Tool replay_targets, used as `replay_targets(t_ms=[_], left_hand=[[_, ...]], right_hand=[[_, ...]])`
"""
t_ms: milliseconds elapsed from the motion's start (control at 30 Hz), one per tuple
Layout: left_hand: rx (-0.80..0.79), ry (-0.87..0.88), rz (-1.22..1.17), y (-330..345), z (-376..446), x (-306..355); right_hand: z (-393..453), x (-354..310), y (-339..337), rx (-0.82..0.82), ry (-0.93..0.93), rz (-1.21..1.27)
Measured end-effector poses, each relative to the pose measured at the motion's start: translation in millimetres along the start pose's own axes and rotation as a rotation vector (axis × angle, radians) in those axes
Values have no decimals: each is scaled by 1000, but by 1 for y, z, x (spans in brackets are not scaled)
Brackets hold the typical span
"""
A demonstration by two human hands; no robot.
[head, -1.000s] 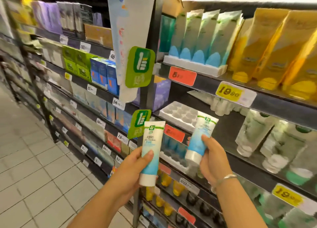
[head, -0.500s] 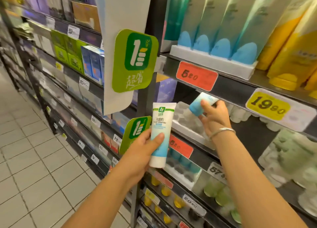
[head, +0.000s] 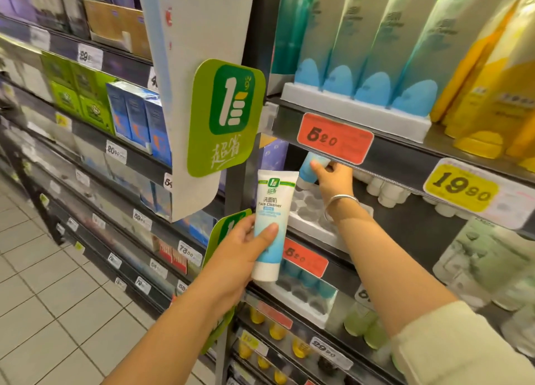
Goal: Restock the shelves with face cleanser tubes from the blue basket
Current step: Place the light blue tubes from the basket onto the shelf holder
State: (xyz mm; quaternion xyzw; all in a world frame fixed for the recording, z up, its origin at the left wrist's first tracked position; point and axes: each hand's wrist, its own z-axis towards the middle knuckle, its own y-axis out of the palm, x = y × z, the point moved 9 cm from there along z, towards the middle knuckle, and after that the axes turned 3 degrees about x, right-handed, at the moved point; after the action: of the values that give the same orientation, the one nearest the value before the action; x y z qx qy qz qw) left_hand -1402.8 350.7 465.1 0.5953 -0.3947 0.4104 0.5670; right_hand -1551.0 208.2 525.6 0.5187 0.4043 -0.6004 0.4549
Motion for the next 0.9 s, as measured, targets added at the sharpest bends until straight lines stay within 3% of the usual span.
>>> replay_targets(t_ms=[333, 733, 900], left_hand=[[-29, 16, -8, -4, 1, 3], [-24, -12, -16, -3, 8, 6], [41, -38, -7, 2, 19, 3]], right_hand=[[11, 15, 3, 43, -47, -274], [13, 20, 14, 6, 1, -286], [-11, 12, -6, -38, 9, -158]])
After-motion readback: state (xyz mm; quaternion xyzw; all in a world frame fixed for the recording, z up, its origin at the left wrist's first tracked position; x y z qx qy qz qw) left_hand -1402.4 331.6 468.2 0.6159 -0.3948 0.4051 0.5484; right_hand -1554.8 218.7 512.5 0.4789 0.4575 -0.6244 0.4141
